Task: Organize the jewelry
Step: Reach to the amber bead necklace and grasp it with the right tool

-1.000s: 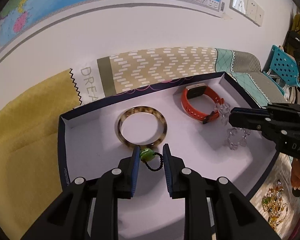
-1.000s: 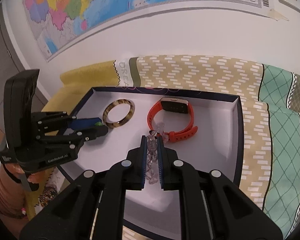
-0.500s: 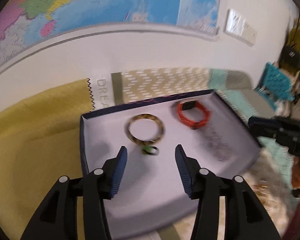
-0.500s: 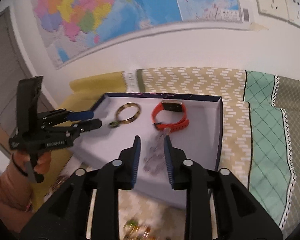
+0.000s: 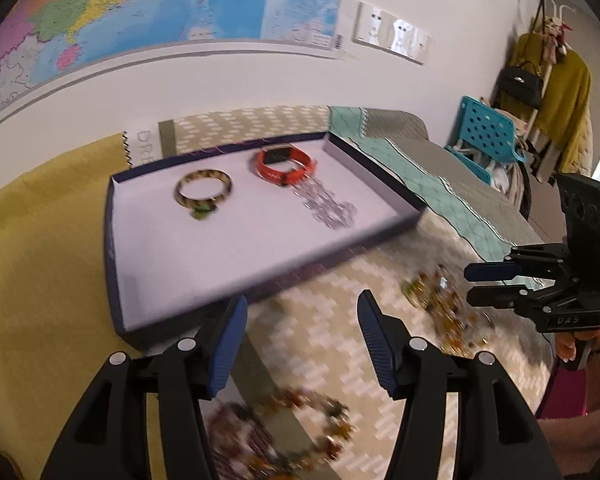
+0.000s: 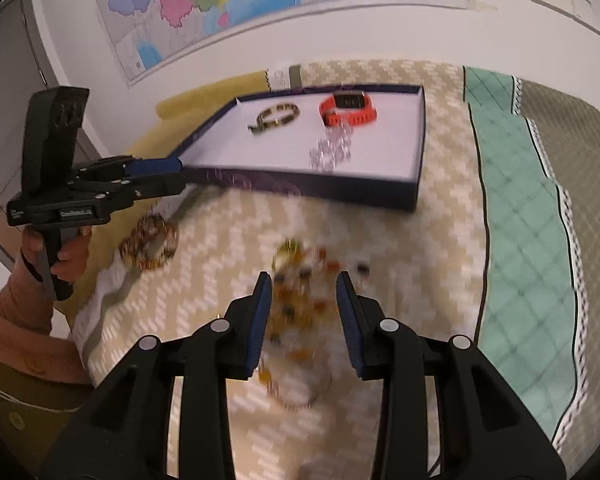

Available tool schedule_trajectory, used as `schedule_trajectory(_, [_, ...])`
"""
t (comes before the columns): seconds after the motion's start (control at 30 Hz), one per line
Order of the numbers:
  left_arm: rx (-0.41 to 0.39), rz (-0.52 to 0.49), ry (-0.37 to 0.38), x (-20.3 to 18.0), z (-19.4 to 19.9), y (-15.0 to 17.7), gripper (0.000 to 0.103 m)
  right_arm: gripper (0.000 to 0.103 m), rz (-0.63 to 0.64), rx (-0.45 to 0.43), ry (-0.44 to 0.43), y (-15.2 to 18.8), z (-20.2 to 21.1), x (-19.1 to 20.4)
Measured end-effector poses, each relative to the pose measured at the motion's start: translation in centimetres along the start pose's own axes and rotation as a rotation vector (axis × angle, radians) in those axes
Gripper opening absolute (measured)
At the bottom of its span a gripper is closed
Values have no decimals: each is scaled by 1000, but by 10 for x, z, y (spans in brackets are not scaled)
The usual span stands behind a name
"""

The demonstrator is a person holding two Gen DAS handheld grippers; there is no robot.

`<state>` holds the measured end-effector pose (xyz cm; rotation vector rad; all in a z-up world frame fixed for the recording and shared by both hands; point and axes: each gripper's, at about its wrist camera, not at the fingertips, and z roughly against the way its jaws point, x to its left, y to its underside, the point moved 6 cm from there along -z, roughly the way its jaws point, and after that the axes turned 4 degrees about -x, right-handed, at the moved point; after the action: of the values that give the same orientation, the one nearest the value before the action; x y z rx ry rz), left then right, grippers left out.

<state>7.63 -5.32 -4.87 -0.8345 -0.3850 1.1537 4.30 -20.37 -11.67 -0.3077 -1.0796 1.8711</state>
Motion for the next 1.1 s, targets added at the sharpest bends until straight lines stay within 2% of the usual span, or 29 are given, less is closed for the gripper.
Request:
schedule_trajectory(0.1, [6, -3, -4, -5, 1, 9, 57, 37, 23, 8, -17, 11, 1, 14])
schedule_trajectory(0.23, [26, 28, 5, -4, 3, 22, 58, 47, 95, 24, 11, 19, -2, 29])
schedule_trajectory(0.4, [37, 54, 3, -2, 7, 32, 58, 46, 177, 34, 54, 31, -9, 40])
schedule_trajectory(0.47, [34, 61, 6, -2, 9, 34, 58, 36, 164, 33, 53, 31, -10, 39])
schedule_trajectory(0.5, [33, 62, 6, -2, 9, 34, 58, 18, 148, 35, 41, 31, -10, 38])
schedule_trajectory(0.53, [31, 62, 7, -2, 10, 34, 58, 11, 136, 32, 36, 30, -9, 37])
schedule_trajectory(0.63, [30, 60, 13, -5, 12, 36, 58, 10, 114, 32, 18, 30, -5, 34])
schedule_trajectory(0.7, [30, 61, 13, -6, 13, 37, 58, 9, 70, 16, -24, 28, 2, 32])
schedule_trajectory(0.9, [20, 70, 16, -5, 17, 37, 58, 9, -68, -94, -124, 4, 35, 18])
schedule_trajectory(1.1, [10, 68, 16, -5, 21, 36, 58, 9, -116, -185, -199, -17, 60, 17])
